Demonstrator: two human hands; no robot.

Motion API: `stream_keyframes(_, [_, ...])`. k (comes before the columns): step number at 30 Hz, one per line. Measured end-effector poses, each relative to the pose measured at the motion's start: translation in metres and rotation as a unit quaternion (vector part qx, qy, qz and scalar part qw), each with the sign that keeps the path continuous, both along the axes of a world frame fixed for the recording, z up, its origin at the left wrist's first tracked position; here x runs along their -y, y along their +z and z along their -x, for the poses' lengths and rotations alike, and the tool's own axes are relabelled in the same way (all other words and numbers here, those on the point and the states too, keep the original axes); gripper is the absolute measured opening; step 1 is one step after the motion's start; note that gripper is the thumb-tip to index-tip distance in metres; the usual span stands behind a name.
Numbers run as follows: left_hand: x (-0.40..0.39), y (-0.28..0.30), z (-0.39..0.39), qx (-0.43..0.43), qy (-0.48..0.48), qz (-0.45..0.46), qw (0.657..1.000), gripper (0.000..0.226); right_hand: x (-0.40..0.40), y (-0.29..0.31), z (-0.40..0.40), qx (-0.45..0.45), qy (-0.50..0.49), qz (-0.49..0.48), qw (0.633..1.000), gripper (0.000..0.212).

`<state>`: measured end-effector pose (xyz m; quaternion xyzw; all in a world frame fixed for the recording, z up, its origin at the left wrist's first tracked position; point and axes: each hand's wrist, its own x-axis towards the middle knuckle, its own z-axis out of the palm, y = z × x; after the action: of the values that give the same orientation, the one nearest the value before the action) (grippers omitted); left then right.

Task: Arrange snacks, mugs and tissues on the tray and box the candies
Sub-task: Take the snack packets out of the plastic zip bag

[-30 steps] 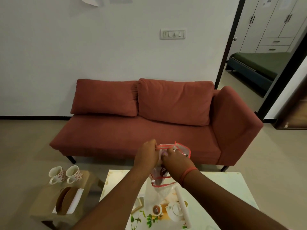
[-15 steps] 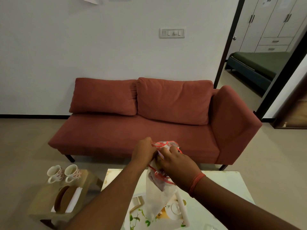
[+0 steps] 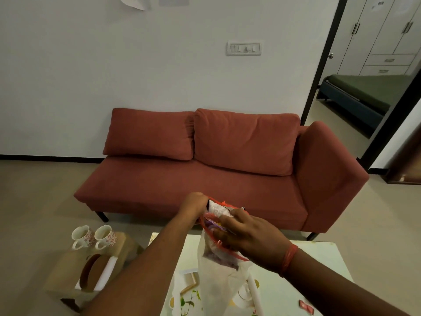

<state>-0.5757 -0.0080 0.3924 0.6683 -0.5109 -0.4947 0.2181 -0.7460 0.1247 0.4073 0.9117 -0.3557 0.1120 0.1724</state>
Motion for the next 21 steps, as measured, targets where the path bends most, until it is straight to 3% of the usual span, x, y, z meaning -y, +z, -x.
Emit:
stream_keyframes(2, [-0.001,-0.001,0.001,-0.031,-0.025,-0.076,0.996,0.015,0.003,0.001,0.004,0.030,-0.022,-0.006,0.999,0.051])
stream_keyframes(5, [-0.014,0.003,-0.004,-0.118,-0.042,-0.138,0.982,0.020,0.011,0.001,0.009,0.092,-0.072,-0.008,0.993,0.055])
stream_keyframes(9, [-0.028,-0.003,-0.006,-0.198,-0.069,-0.054,0.976,0.021,0.028,-0.001,0.015,0.182,-0.165,-0.030,0.969,0.064])
stream_keyframes(12, [-0.025,-0.011,0.000,-0.145,-0.058,0.040,0.987,0.016,0.040,-0.005,0.012,0.220,-0.206,-0.039,0.953,0.070])
stream_keyframes(15, [-0.026,-0.013,0.002,-0.149,-0.036,0.088,0.984,0.004,0.051,-0.009,0.013,0.261,-0.232,-0.051,0.936,0.069])
stream_keyframes(21, [-0.035,-0.020,-0.002,-0.102,-0.033,0.132,0.985,0.011,0.074,-0.012,0.016,0.462,-0.307,-0.169,0.815,0.061])
